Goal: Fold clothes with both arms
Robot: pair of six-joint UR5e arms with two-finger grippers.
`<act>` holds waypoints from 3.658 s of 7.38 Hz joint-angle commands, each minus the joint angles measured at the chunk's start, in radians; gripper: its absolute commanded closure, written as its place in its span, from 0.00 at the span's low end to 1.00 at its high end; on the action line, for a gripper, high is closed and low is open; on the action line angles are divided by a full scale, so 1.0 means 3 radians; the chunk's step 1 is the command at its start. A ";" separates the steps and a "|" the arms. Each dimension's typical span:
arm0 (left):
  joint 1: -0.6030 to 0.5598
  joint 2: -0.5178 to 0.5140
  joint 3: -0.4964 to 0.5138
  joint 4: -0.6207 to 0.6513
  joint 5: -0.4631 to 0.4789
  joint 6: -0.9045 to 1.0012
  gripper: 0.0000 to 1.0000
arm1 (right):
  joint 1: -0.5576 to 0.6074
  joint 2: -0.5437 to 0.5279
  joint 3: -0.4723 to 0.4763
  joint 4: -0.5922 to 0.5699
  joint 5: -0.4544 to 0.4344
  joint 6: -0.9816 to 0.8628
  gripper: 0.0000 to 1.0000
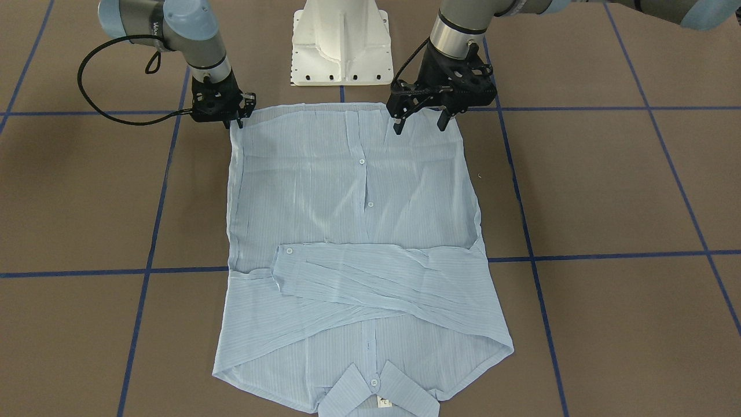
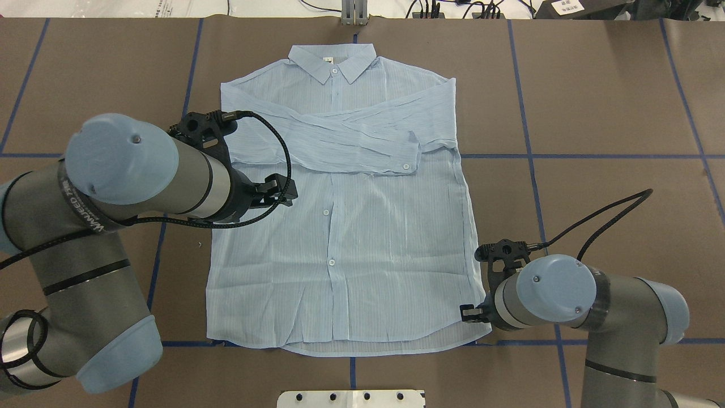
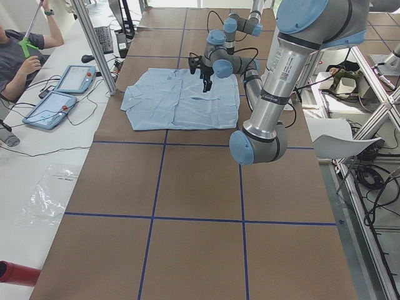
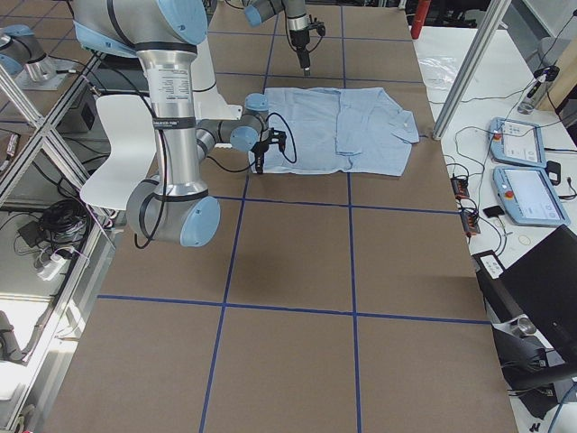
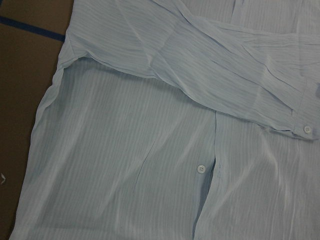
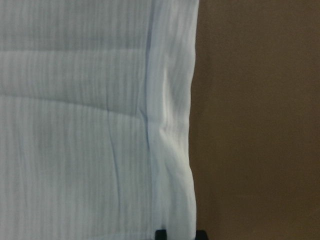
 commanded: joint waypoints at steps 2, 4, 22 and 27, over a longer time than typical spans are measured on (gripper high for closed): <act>0.0006 0.0055 -0.0013 0.0000 -0.0029 -0.0005 0.03 | 0.0010 -0.0010 0.0177 -0.0023 -0.0031 0.0000 1.00; 0.0219 0.0412 -0.0105 -0.0030 0.0011 -0.0061 0.02 | 0.0020 -0.0021 0.0249 -0.0018 -0.0031 -0.0005 1.00; 0.1142 0.1042 0.0032 -0.0347 0.0671 -0.0649 0.26 | 0.0030 0.0041 0.0234 0.0012 -0.0042 -0.0041 1.00; 0.1147 0.1058 0.0089 -0.0342 0.0661 -0.0654 0.35 | 0.0030 0.0041 0.0224 0.0012 -0.0042 -0.0046 1.00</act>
